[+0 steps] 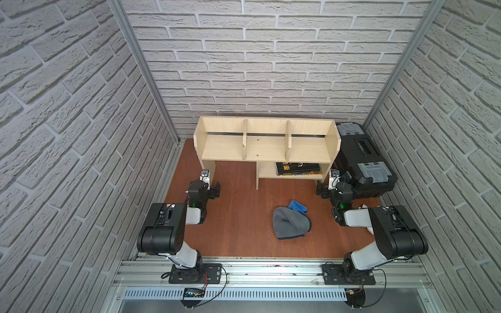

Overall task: Wipe the bookshelf clean with a cloth
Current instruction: Pick up the cleaning item at the center of the board.

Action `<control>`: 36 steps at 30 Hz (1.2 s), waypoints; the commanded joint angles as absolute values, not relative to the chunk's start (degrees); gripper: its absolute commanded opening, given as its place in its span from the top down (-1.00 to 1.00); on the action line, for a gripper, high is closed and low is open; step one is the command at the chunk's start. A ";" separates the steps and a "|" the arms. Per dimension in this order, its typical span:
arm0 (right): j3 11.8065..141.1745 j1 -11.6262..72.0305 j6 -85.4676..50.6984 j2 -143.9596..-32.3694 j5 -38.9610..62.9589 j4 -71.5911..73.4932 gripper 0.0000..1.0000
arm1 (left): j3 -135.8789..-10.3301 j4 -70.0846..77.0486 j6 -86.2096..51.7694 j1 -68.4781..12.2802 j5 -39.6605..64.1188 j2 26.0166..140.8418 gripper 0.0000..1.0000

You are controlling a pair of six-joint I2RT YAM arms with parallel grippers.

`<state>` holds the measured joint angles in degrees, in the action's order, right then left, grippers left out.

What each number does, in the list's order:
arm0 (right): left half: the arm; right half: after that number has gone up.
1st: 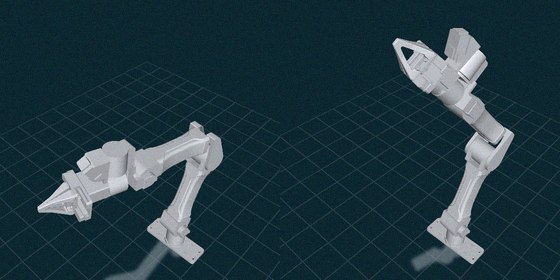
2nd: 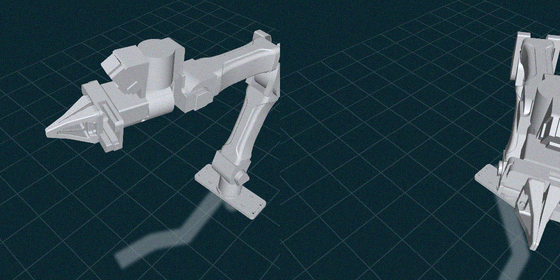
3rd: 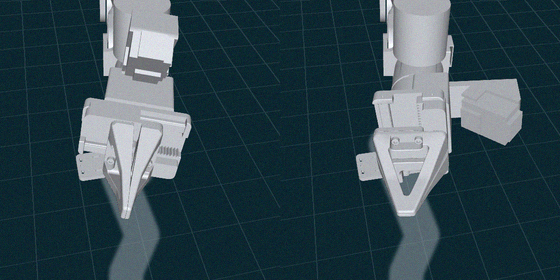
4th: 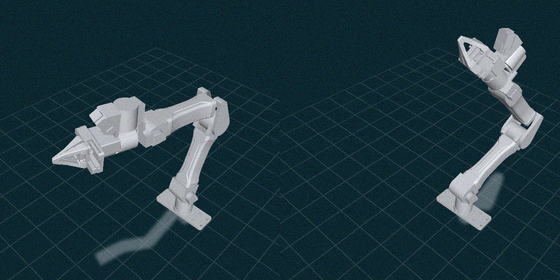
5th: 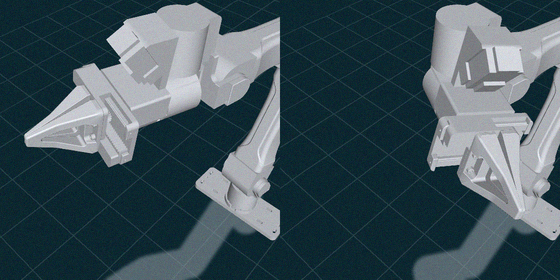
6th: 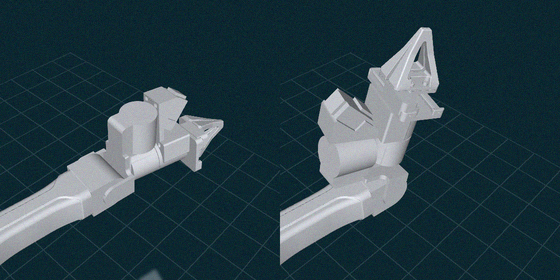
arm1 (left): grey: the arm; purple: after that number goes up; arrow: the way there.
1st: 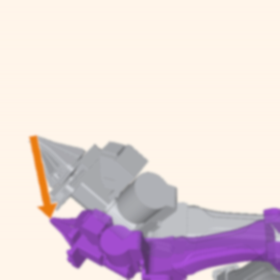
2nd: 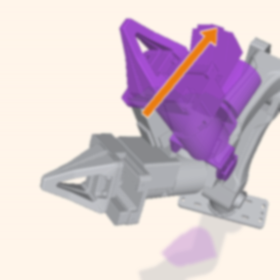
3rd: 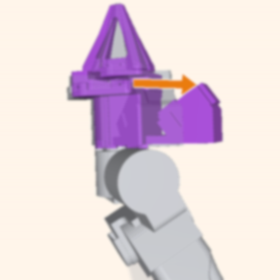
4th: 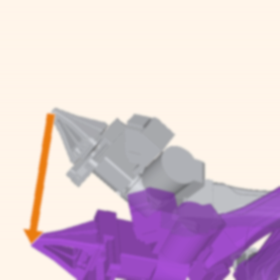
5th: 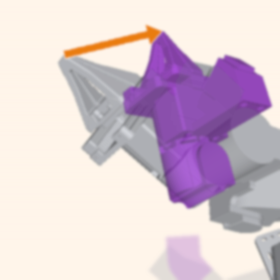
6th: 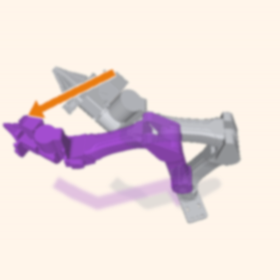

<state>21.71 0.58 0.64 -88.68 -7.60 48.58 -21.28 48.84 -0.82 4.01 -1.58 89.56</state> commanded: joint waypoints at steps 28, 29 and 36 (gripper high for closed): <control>42.87 0.29 -26.06 -60.27 -29.48 -11.60 -0.98 | -37.82 13.40 -2.90 4.26 -9.71 74.13 -0.97; 41.88 -1.69 -32.41 -59.11 -28.35 -15.14 -0.98 | -39.55 9.73 -4.38 4.40 -9.40 73.16 -0.96; 47.82 7.56 -34.69 -58.48 -18.72 -38.36 -0.73 | -48.06 -10.95 -13.90 0.71 -7.74 66.27 -0.66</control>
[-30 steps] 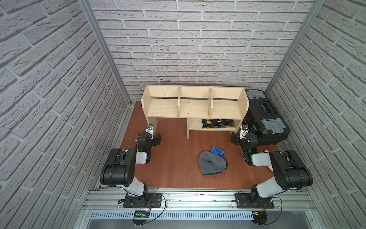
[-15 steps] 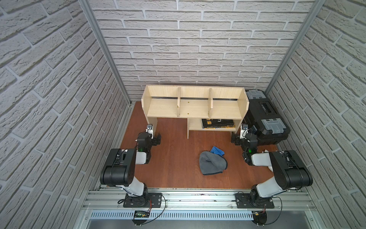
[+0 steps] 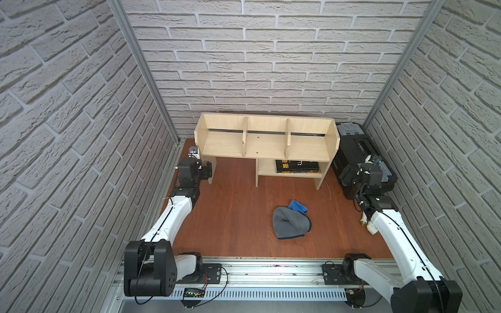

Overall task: Wipe the bookshelf clean with a cloth
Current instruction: Pick up the cleaning item at the center of the board.

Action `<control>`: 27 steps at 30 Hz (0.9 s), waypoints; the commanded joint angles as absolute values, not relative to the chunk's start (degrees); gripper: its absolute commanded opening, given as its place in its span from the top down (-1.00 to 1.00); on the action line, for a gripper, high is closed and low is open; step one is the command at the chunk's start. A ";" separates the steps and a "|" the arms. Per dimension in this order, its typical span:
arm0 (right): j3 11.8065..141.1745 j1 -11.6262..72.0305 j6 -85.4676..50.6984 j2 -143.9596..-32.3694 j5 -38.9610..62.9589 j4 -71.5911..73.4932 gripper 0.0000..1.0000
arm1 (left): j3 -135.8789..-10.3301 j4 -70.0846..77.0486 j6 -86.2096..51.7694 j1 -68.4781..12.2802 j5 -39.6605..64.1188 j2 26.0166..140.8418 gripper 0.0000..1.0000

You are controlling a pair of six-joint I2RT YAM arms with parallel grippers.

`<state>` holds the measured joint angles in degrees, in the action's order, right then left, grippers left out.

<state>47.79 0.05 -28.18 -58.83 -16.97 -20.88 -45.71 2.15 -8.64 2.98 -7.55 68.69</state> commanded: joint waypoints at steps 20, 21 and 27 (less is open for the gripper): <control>43.49 57.57 -48.94 -74.47 -25.40 -28.91 -0.99 | -61.29 -28.55 -25.05 -14.11 -4.79 56.67 -0.39; 44.15 57.99 -49.11 -76.75 -24.79 -28.16 -0.99 | -61.26 -28.89 -25.05 -14.15 -4.98 56.75 -0.39; 44.78 59.76 -49.47 -87.31 -24.10 -23.97 -0.99 | -62.88 -30.09 -24.63 -14.25 -4.34 55.63 -0.42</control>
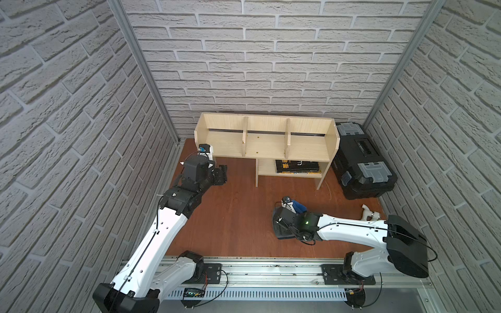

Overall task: Wipe the bookshelf clean with a cloth
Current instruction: Pick up the cleaning item at the center of the board, then hold the shelf at the center of the board.

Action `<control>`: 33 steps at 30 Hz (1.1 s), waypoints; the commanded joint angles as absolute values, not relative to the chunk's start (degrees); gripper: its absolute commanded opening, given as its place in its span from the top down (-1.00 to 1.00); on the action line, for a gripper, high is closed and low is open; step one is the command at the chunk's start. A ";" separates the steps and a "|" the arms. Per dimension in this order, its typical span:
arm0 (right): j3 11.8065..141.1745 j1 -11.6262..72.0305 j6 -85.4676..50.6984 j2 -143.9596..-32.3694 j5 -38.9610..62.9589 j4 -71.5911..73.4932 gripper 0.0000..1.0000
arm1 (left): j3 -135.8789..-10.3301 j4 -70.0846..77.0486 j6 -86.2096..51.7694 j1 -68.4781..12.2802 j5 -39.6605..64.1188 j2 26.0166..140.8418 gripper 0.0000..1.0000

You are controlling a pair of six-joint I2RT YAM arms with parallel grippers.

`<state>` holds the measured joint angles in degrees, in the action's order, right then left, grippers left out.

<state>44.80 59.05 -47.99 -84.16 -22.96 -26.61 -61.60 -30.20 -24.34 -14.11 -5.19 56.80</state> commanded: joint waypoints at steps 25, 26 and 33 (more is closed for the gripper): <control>39.09 73.17 -34.05 -72.95 -48.92 4.61 0.95 | -74.61 -17.24 -17.91 3.36 3.49 71.77 -0.65; 35.94 72.68 -31.14 -72.46 -49.62 13.48 0.94 | -74.17 -15.78 -18.82 4.10 5.12 72.99 -0.63; 43.04 61.67 -28.03 -77.20 -35.58 14.75 0.95 | -72.04 -9.19 -20.62 4.43 8.46 77.38 -0.47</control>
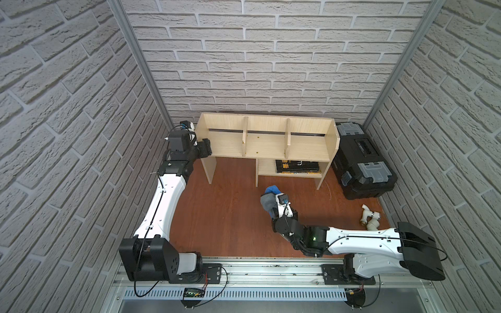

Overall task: Wipe the bookshelf clean with a cloth
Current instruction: Hold the shelf at the center of the board, then wipe the dust from the shelf.

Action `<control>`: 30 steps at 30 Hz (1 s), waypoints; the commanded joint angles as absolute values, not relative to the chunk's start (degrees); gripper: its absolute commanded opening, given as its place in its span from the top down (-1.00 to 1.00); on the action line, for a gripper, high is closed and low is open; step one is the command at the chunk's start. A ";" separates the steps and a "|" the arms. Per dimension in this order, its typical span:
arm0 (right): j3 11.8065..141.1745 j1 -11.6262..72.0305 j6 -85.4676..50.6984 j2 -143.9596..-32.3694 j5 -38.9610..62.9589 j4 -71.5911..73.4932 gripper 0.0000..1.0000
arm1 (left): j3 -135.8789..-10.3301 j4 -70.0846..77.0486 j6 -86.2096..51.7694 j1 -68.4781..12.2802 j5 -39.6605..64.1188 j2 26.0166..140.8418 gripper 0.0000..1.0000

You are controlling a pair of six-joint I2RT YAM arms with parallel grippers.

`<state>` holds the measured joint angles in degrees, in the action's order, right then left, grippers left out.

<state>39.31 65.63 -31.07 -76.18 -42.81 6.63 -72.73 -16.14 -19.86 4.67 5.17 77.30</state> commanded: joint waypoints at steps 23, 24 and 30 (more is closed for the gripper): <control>67.11 50.80 -22.62 -104.64 -32.52 10.54 0.95 | -63.72 -6.59 -20.97 3.47 3.56 70.37 0.73; 66.21 50.71 -22.98 -105.09 -31.67 11.45 0.95 | -63.81 -6.60 -20.90 3.59 3.97 70.35 0.77; 65.09 50.65 -22.02 -103.87 -30.53 11.95 0.94 | -63.89 -6.20 -20.98 4.22 5.51 70.34 1.00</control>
<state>64.38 50.96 -21.91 -106.21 -30.30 9.47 -64.25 -9.78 -19.03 4.25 0.49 71.18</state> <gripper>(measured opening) 0.117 0.176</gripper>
